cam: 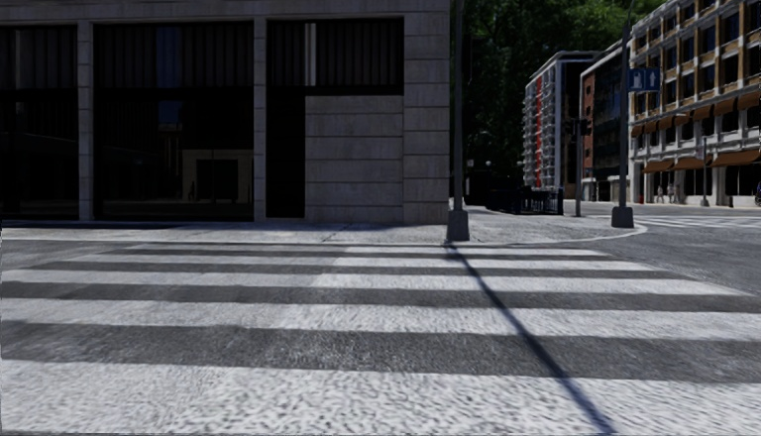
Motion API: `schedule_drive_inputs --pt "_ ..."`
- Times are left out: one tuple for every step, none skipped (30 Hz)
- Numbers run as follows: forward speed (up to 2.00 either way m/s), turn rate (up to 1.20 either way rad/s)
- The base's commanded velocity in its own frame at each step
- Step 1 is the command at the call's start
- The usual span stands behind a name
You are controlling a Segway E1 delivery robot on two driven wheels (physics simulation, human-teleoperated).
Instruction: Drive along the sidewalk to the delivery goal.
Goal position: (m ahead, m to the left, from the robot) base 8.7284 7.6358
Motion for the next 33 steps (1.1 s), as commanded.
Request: schedule_drive_inputs --pt "2.00 0.00" --pt "2.00 0.00" --pt "2.00 0.00" --pt "2.00 0.05" --pt "2.00 0.30" --pt "2.00 0.58" --pt "2.00 0.58" --pt "2.00 0.78" --pt "2.00 0.84" --pt "2.00 0.86" --pt "2.00 0.76" --pt "2.00 0.76" --pt "2.00 0.29" --pt "2.00 0.14" --pt "2.00 0.05" --pt "2.00 0.02" --pt "2.00 0.02" --pt "2.00 0.01" --pt "2.00 0.00" --pt "2.00 0.00" --pt "2.00 0.00" --pt "2.00 0.00" --pt "2.00 0.00" --pt "2.00 0.00" --pt "2.00 0.00" --pt "2.00 0.00" --pt "2.00 0.00" --pt "2.00 0.00" --pt "2.00 0.00" --pt "2.00 0.00" --pt "2.00 0.00" --pt "2.00 0.00" --pt "2.00 0.00"
